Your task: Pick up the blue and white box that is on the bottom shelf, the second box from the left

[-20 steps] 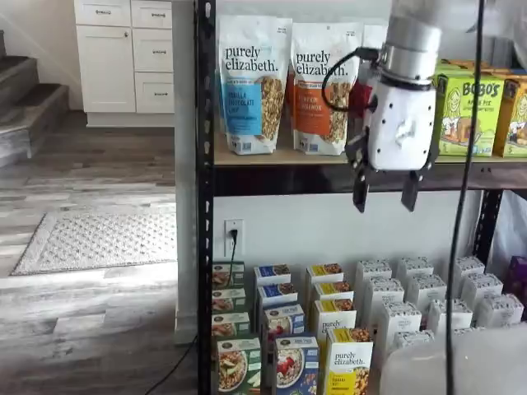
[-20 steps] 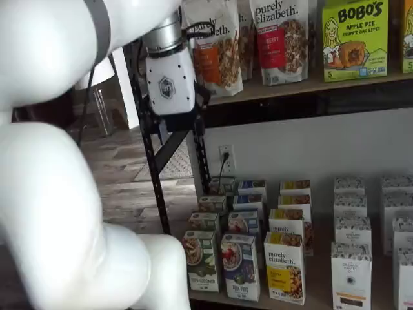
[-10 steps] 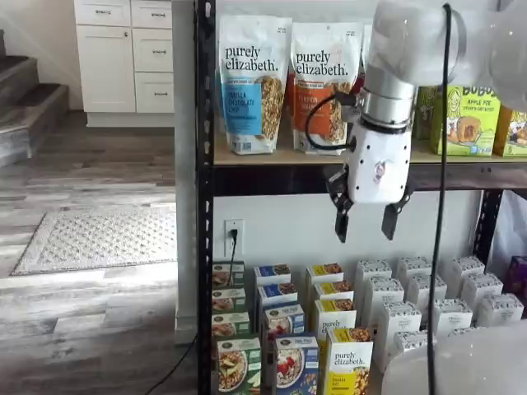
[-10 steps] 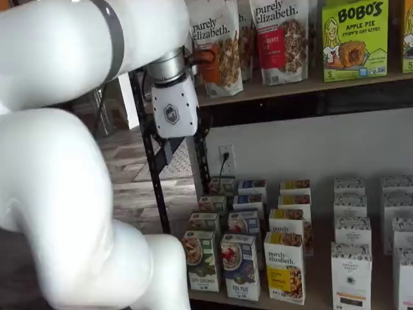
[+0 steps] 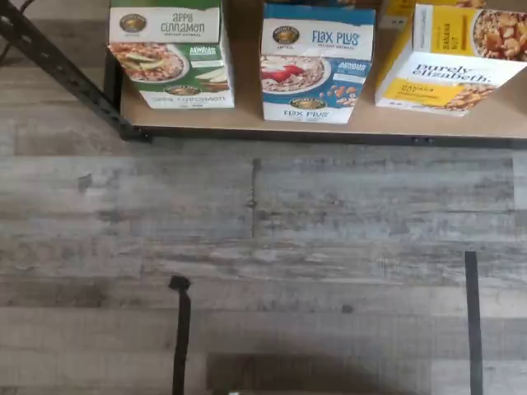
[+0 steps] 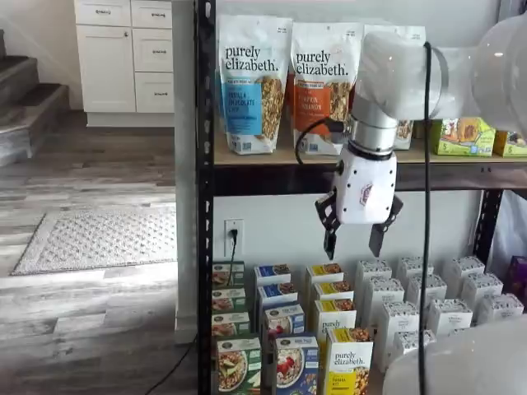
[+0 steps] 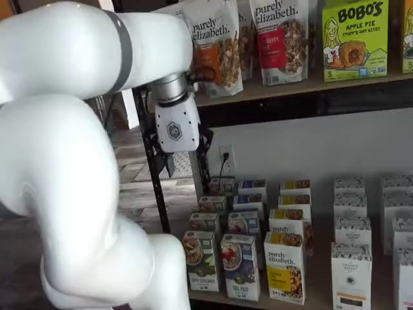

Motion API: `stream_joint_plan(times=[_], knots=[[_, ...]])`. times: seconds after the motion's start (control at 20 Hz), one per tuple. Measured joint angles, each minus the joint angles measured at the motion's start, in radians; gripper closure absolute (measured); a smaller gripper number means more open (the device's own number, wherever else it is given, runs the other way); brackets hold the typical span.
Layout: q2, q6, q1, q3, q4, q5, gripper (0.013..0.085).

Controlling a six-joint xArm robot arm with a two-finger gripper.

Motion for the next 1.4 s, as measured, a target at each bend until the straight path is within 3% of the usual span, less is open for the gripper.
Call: stream_joint_plan(times=[0.15, 0.3, 0.6, 0.9, 1.3, 1.4], knots=[[0.019, -0.004, -0.002, 0.014, 0.005, -0.035, 0.0130], [0.044, -0.042, -0.020, 0.020, 0.061, -0.054, 0.0130], [0.092, -0.046, -0.015, 0.026, 0.077, -0.093, 0.0130], [0.130, 0.014, 0.022, 0.040, 0.011, -0.161, 0.0130], [0.178, 0.073, 0.058, 0.064, -0.037, -0.273, 0.0130], [0.185, 0.066, 0.055, 0.079, -0.027, -0.319, 0.0130]])
